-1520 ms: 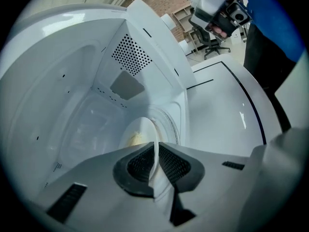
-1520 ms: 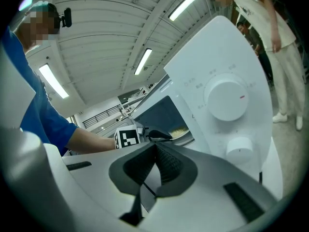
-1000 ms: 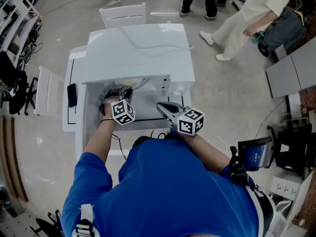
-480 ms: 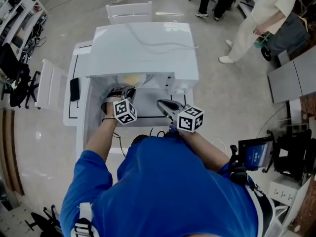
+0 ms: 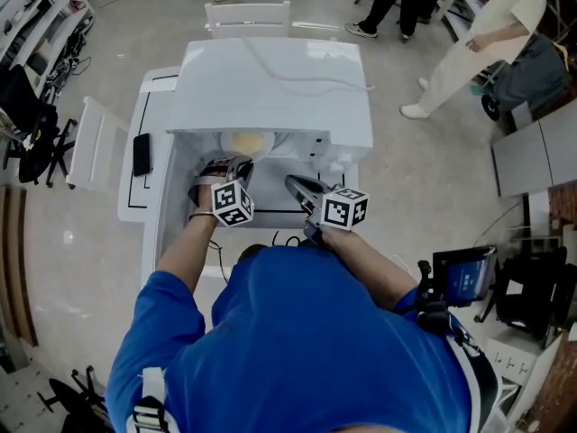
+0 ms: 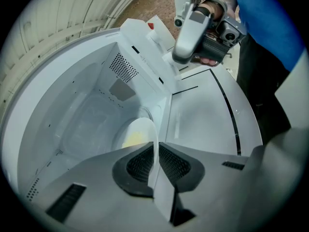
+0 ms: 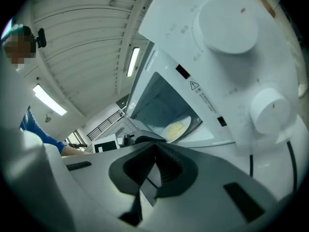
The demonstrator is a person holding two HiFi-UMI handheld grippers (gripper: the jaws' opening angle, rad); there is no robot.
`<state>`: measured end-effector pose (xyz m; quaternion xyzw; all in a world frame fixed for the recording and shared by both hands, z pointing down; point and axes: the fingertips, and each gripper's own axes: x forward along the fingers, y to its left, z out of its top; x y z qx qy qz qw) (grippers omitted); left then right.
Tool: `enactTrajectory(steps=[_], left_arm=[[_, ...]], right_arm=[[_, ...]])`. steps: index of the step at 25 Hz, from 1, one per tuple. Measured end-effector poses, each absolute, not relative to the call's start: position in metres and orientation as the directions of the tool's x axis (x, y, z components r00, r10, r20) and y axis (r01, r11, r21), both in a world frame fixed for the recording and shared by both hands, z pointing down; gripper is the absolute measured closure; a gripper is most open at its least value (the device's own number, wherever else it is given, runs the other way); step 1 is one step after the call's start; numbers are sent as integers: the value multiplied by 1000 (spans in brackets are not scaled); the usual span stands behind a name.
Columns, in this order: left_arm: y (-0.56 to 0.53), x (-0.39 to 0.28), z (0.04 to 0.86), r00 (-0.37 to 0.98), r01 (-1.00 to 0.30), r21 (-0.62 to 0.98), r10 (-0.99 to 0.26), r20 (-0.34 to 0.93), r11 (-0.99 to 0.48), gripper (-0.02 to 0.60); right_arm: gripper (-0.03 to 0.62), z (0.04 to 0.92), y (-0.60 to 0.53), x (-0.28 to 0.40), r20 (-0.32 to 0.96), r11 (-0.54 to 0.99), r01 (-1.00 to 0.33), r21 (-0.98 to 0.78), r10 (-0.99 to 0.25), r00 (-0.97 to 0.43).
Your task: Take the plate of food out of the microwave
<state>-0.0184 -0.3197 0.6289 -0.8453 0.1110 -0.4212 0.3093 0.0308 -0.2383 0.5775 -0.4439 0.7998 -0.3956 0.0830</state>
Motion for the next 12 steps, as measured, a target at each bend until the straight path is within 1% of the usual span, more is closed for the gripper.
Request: enactTrajectory(steps=[8, 12], left_arm=[[-318, -19, 629, 632, 59, -614, -446, 633, -787, 541], [-319, -20, 630, 642, 30, -598, -442, 626, -801, 541]], right_arm=[[589, 599, -259, 28, 207, 191, -555, -809, -792, -574], [589, 591, -270, 25, 196, 187, -555, -811, -806, -559]])
